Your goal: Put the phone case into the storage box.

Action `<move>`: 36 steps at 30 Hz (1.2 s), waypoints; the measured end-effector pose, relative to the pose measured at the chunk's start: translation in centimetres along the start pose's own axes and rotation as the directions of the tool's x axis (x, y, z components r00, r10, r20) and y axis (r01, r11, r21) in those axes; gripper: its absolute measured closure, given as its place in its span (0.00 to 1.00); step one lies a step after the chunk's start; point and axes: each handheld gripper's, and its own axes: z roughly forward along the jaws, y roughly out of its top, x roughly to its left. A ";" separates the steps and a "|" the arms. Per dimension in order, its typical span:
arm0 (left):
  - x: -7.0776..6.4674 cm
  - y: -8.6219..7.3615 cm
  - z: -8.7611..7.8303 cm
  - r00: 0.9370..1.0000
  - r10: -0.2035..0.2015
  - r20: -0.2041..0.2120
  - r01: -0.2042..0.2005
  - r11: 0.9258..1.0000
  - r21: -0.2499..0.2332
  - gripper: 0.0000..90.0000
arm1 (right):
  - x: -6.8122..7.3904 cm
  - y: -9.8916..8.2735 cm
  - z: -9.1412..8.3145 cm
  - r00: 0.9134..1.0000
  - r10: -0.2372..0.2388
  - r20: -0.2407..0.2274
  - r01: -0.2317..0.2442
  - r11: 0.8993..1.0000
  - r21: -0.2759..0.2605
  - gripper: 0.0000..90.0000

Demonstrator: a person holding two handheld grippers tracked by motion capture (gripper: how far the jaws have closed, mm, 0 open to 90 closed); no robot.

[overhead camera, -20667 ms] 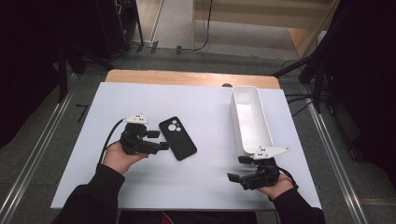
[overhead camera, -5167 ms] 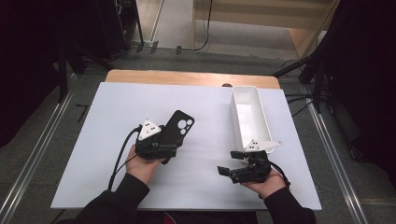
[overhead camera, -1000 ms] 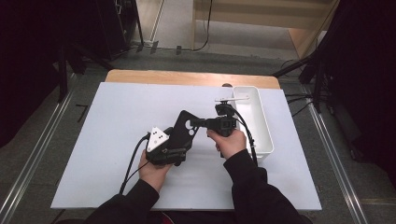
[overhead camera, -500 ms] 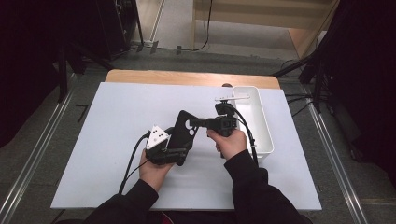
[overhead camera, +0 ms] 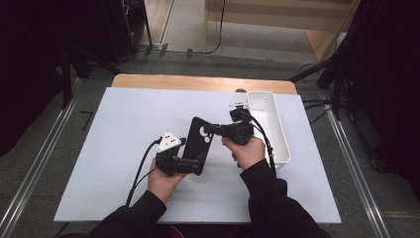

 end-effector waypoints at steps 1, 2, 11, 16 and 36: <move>0.1 0.0 0.0 1.000 0.001 0.002 -0.001 1.000 0.002 0.06 | 0.0 0.0 -0.1 1.000 -0.003 0.002 0.003 1.000 -0.004 0.83; 0.1 0.1 0.0 1.000 0.000 0.000 0.000 1.000 0.004 0.06 | 0.0 0.1 -0.3 1.000 -0.013 0.012 0.013 1.000 -0.011 0.83; 0.9 0.4 0.1 0.998 -0.052 0.047 0.048 0.995 0.085 0.06 | 0.2 0.0 -1.1 0.990 -0.092 0.107 0.097 0.994 -0.041 0.83; 1.3 0.5 0.0 0.995 -0.075 0.062 0.068 0.992 0.107 0.06 | 0.4 0.0 -1.4 0.983 -0.126 0.130 0.133 0.990 -0.047 0.83; 2.9 1.6 -1.6 0.993 -0.049 0.108 0.022 0.970 0.242 0.16 | 0.9 -0.4 -2.4 0.937 -0.324 0.132 0.338 0.935 -0.110 0.83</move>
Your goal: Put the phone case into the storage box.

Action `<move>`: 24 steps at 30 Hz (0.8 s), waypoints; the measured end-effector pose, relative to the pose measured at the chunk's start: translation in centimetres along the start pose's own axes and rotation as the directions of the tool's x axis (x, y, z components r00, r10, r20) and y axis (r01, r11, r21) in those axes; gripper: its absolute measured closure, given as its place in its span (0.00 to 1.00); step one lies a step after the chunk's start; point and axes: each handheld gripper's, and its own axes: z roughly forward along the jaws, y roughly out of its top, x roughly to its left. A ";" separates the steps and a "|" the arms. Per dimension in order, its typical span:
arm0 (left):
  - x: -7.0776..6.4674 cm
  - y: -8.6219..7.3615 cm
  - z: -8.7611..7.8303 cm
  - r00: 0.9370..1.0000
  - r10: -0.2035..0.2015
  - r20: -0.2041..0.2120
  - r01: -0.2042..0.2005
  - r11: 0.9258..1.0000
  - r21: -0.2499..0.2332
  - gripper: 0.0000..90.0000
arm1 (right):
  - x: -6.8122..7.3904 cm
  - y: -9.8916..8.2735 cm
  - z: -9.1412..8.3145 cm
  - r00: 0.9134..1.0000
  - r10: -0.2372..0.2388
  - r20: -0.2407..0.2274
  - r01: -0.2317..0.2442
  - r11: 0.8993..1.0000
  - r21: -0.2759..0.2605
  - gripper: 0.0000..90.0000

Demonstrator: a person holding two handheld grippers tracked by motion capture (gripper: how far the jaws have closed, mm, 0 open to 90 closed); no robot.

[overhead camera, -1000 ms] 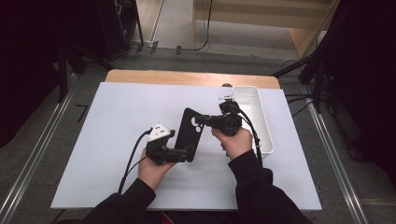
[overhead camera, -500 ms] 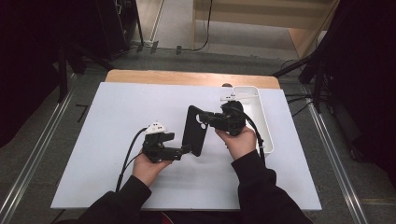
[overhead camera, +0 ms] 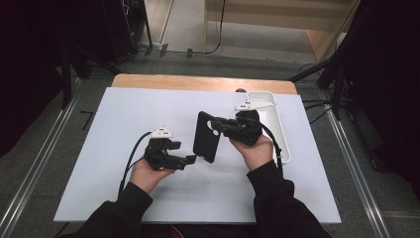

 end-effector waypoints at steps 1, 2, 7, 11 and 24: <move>0.2 0.0 0.0 1.000 0.000 0.008 0.000 1.000 0.008 0.16 | 0.0 0.0 0.0 1.000 -0.014 0.004 0.014 1.000 -0.003 0.83; 0.2 0.1 -0.1 1.000 -0.001 0.011 0.001 1.000 0.013 0.16 | 0.1 0.0 -0.1 0.999 -0.033 0.003 0.033 0.999 -0.003 0.83; 0.4 0.3 -0.4 0.999 -0.007 0.033 0.006 0.999 0.036 0.24 | -0.3 0.0 -0.4 0.998 -0.043 -0.054 0.043 0.999 -0.004 0.83; 0.4 0.6 -0.7 0.998 0.000 0.059 -0.004 0.999 0.053 0.28 | -0.7 0.0 -0.7 0.993 -0.047 -0.105 0.046 0.999 -0.003 0.83; 0.5 1.1 -1.1 0.986 -0.006 0.168 -0.010 0.996 0.094 0.35 | -1.1 0.4 -1.6 0.975 -0.122 -0.188 0.129 0.991 0.027 0.83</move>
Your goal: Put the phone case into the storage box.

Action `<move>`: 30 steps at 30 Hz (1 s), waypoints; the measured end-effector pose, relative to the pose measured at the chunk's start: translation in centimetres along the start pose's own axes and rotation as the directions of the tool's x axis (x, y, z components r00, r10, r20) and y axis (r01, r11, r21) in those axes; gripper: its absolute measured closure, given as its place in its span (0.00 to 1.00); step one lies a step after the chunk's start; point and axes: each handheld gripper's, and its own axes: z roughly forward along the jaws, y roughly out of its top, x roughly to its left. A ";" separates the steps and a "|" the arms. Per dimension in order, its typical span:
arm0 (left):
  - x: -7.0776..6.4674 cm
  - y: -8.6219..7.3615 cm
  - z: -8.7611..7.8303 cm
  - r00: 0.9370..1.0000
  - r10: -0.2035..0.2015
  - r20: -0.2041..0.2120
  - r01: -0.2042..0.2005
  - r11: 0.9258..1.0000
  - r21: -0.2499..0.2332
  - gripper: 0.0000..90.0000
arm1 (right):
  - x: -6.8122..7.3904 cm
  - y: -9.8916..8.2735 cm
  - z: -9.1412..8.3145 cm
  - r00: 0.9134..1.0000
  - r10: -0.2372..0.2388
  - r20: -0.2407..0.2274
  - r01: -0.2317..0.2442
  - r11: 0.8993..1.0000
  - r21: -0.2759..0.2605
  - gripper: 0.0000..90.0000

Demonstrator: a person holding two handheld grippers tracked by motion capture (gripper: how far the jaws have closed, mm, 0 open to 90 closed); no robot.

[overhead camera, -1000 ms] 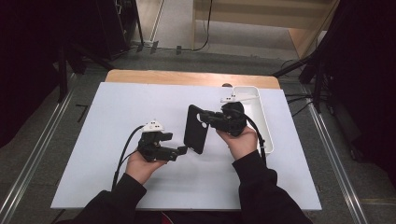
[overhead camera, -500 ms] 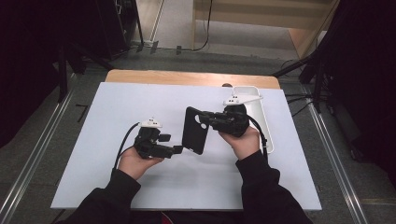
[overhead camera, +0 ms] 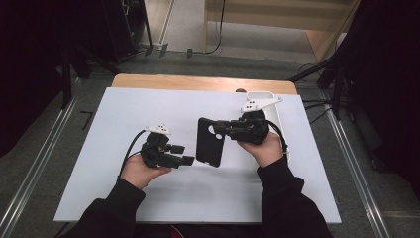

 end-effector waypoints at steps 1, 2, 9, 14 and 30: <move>0.0 0.0 -0.1 1.000 0.000 0.002 0.000 1.000 0.004 0.35 | 0.0 0.0 0.0 1.000 -0.010 -0.008 0.010 1.000 0.004 0.83; 0.0 0.1 -0.1 1.000 0.002 0.008 -0.002 1.000 0.008 0.35 | 0.0 0.0 -0.1 1.000 -0.019 -0.017 0.019 1.000 0.009 0.83; -0.1 0.3 -0.7 0.999 0.046 0.029 -0.047 0.998 0.031 0.35 | -0.4 0.0 -0.4 0.998 -0.016 -0.061 0.019 0.999 0.037 0.83; -0.3 0.8 -1.2 0.996 0.085 0.037 -0.086 0.996 0.036 0.35 | -0.7 -0.1 -0.3 0.994 -0.021 -0.106 0.027 0.998 0.052 0.83; -0.7 2.1 -2.8 0.988 0.134 0.074 -0.139 0.988 0.063 0.35 | -0.2 -0.2 0.6 0.976 -0.060 -0.210 0.081 0.992 0.092 0.83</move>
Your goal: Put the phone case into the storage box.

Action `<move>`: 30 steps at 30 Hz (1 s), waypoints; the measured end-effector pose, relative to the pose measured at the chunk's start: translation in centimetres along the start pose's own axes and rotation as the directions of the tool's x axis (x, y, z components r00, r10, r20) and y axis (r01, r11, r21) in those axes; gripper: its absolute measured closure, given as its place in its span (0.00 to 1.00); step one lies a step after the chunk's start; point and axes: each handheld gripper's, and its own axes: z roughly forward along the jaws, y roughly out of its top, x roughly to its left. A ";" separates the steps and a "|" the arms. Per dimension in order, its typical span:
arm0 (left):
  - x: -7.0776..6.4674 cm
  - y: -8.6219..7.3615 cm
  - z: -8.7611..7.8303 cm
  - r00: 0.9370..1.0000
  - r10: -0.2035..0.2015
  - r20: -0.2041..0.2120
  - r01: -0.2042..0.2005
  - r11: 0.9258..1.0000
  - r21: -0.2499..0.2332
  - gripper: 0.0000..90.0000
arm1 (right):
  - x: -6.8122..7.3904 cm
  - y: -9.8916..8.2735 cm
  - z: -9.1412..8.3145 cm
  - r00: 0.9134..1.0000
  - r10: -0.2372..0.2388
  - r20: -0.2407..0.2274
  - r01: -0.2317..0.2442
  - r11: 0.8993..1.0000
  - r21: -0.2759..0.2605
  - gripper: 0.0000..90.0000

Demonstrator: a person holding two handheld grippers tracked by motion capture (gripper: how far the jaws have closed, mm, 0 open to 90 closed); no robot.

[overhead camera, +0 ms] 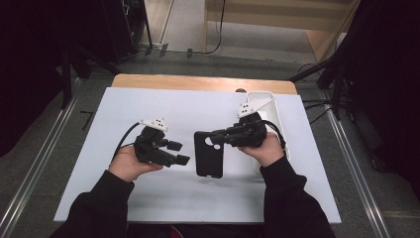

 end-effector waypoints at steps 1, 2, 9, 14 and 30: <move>0.0 0.1 -0.2 1.000 0.009 0.012 -0.009 1.000 0.000 0.35 | 0.1 0.0 0.1 1.000 -0.002 -0.002 0.002 1.000 0.000 0.83; -0.1 0.2 -0.3 1.000 0.009 0.017 -0.009 1.000 -0.002 0.35 | 0.2 0.1 0.2 1.000 -0.001 -0.012 0.001 1.000 0.006 0.83; -0.6 0.8 -0.8 0.998 0.039 0.048 -0.040 0.999 0.022 0.35 | 0.4 0.2 0.7 0.999 -0.008 -0.051 0.009 1.000 0.020 0.83; -1.0 1.4 -1.1 0.997 0.050 0.058 -0.052 0.998 0.029 0.35 | 0.6 0.3 0.9 0.997 -0.015 -0.076 0.018 0.999 0.029 0.83; -1.6 3.0 -1.3 0.995 0.075 0.062 -0.079 0.995 0.062 0.36 | 1.3 0.5 1.8 0.991 -0.047 -0.124 0.056 0.996 0.074 0.83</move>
